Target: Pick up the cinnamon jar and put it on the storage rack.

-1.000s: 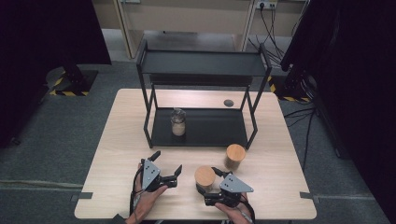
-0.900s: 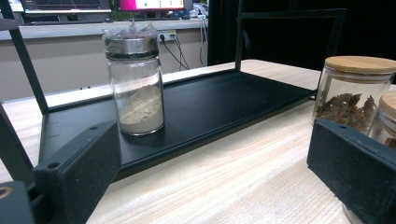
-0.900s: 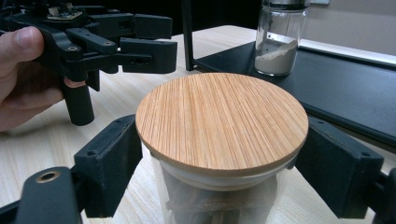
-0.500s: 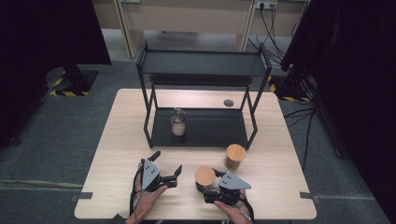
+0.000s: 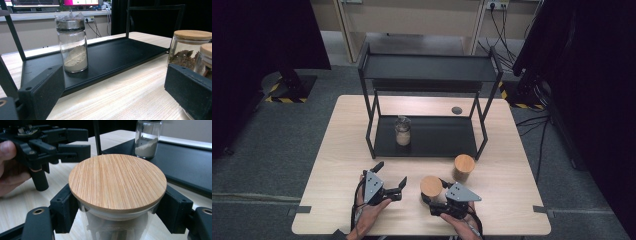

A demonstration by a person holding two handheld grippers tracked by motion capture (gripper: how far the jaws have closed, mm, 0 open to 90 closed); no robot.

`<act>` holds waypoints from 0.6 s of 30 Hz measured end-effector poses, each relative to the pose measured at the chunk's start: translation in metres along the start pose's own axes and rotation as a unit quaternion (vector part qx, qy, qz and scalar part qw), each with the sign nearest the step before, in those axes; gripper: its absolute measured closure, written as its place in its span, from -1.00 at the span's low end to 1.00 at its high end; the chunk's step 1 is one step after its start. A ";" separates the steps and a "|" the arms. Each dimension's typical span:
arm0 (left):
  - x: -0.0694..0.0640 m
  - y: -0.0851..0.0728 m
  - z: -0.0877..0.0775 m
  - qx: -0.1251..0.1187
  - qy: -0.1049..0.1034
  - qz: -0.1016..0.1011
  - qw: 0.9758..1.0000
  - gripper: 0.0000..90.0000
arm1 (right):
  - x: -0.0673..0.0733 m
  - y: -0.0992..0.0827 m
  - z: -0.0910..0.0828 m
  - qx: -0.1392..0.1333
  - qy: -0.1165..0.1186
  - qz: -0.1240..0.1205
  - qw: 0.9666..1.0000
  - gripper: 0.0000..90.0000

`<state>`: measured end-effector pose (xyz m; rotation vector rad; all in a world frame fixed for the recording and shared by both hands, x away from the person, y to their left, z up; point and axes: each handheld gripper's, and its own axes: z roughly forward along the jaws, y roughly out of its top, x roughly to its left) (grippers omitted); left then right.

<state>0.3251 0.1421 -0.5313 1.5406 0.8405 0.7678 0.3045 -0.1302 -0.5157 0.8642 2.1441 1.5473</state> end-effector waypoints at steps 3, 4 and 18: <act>0.000 0.000 0.000 0.000 -0.001 0.001 1.000 -0.94 | 0.000 0.003 0.002 -0.001 -0.001 -0.001 1.000 -0.42; 0.000 0.000 0.000 0.000 -0.002 0.001 1.000 -0.94 | 0.000 0.004 0.003 -0.001 -0.001 -0.001 1.000 -0.42; -0.001 0.000 0.000 0.000 -0.002 0.002 1.000 -0.95 | -0.005 0.017 0.014 0.001 -0.008 0.011 1.000 -0.42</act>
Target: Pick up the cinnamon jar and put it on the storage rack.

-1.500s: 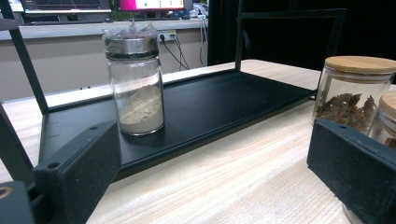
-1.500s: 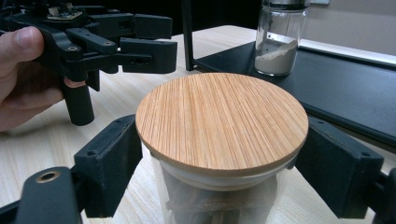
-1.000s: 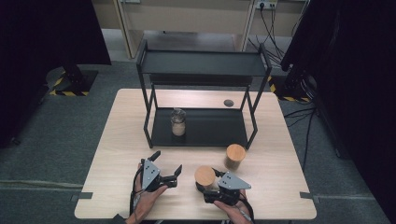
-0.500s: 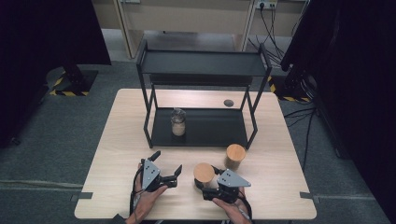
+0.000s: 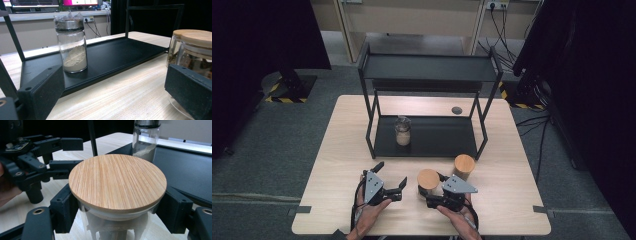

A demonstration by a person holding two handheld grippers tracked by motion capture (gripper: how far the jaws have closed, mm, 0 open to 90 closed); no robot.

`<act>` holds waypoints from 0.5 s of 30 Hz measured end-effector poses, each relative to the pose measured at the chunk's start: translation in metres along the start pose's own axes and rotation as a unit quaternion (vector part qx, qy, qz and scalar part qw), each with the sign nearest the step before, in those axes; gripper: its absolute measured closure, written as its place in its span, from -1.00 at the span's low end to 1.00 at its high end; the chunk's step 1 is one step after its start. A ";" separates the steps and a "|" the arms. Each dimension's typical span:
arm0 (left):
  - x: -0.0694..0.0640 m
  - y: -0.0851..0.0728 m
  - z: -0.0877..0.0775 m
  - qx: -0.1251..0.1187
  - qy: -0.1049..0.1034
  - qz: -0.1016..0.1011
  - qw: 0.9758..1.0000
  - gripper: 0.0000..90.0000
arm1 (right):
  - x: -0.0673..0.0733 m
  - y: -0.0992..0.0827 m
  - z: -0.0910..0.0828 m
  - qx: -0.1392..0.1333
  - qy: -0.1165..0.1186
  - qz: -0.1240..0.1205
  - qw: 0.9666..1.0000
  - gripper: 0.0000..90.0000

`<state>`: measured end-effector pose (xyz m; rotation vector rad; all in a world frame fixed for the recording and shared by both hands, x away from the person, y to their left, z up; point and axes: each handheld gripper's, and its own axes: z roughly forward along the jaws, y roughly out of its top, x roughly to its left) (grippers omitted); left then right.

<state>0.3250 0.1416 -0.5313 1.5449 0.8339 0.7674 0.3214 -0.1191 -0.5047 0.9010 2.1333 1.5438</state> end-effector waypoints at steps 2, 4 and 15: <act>0.000 0.000 0.000 0.000 0.000 0.000 1.000 -0.95 | -0.001 0.002 0.002 0.000 -0.003 0.001 1.000 -0.42; 0.000 0.000 0.000 0.000 0.000 0.000 1.000 -0.95 | -0.002 0.004 0.004 -0.001 -0.005 0.002 1.000 -0.42; 0.000 0.000 0.000 0.000 0.000 0.001 1.000 -0.96 | -0.005 0.012 0.010 0.001 -0.010 0.001 1.000 -0.42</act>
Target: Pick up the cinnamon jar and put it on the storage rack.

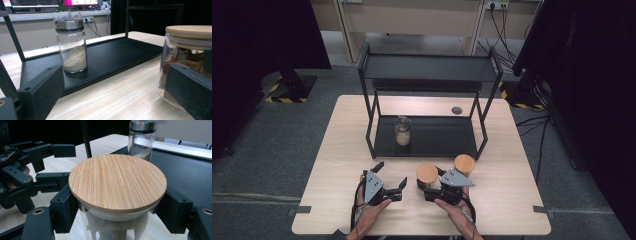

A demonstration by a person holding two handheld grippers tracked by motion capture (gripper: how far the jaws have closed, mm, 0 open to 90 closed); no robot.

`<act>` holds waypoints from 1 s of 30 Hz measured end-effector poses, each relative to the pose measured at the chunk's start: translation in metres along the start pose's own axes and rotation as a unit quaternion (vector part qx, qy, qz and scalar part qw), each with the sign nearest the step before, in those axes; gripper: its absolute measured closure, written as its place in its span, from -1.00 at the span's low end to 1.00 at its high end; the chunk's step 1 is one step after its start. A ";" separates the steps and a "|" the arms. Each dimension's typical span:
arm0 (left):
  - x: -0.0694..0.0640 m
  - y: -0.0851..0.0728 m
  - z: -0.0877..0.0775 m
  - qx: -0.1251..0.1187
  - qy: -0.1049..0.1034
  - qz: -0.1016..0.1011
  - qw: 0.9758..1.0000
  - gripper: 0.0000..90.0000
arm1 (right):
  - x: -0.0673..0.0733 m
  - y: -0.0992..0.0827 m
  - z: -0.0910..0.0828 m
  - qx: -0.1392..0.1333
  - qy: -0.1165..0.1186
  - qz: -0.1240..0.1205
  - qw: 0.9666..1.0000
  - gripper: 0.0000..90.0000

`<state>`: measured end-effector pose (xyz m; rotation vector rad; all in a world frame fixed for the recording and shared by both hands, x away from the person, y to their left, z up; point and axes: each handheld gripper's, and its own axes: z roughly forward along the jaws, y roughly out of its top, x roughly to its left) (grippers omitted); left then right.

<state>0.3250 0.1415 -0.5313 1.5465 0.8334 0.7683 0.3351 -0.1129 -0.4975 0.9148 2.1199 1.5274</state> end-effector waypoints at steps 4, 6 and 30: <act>0.000 0.000 0.000 0.000 0.000 -0.001 1.000 -0.96 | -0.001 0.004 0.004 0.003 -0.001 0.000 1.000 -0.42; 0.000 0.000 0.000 0.000 0.000 -0.001 1.000 -0.96 | -0.001 0.005 0.006 0.005 -0.002 0.000 1.000 -0.42; 0.001 0.000 0.000 0.000 -0.002 -0.003 1.000 -0.96 | -0.010 0.024 0.031 0.013 -0.015 0.005 1.000 -0.42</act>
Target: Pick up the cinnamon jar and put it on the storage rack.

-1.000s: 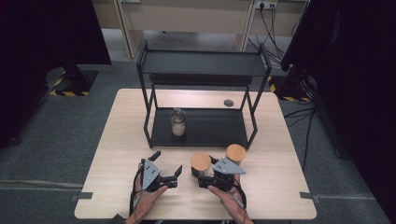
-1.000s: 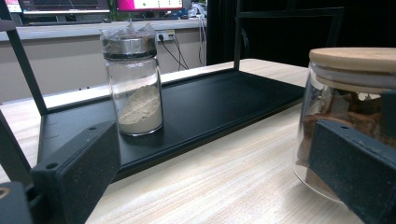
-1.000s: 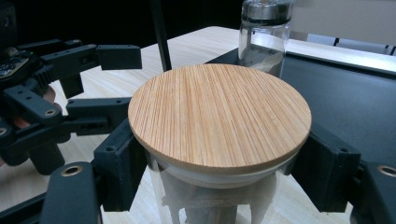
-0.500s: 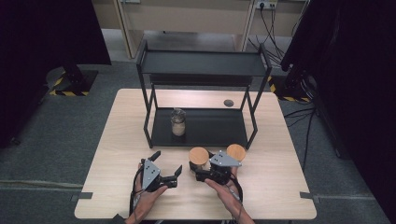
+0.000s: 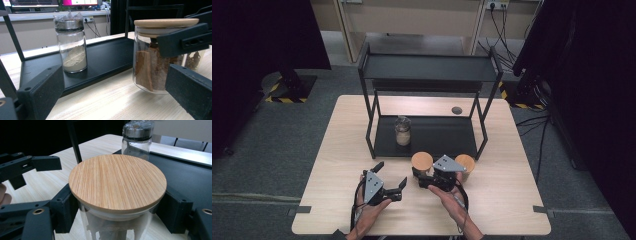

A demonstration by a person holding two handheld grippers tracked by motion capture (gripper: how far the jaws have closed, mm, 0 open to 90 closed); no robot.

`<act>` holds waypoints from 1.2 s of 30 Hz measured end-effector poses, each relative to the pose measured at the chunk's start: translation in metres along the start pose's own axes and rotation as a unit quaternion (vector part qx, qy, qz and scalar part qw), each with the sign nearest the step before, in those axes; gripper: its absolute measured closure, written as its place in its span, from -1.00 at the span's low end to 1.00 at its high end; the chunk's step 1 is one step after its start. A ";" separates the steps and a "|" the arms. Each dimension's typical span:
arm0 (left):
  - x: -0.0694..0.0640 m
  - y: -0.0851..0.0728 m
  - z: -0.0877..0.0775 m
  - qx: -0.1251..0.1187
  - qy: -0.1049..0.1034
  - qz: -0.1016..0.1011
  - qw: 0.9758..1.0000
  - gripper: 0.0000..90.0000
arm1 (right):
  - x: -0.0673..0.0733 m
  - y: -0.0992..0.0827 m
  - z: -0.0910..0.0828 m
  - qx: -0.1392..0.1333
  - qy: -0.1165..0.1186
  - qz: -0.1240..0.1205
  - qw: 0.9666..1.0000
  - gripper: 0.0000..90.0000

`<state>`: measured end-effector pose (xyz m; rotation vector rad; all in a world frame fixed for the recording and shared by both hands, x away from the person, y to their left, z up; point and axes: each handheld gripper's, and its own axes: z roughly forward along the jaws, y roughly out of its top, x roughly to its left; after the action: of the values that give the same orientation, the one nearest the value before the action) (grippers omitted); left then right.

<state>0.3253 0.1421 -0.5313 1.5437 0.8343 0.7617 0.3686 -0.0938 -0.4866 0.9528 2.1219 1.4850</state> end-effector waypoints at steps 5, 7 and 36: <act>0.000 0.000 0.000 0.000 0.000 0.000 1.000 -0.96 | -0.003 0.004 0.004 0.000 -0.008 0.002 1.000 -0.42; 0.000 0.000 0.000 0.000 0.000 0.000 1.000 -0.96 | -0.004 0.005 0.006 -0.001 -0.011 0.003 1.000 -0.42; 0.000 0.000 0.000 -0.001 -0.001 0.000 1.000 -0.96 | -0.020 0.019 0.035 0.002 -0.060 0.008 0.998 -0.42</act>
<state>0.3252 0.1424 -0.5314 1.5430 0.8321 0.7608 0.4110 -0.0807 -0.4835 1.0376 2.0371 1.3942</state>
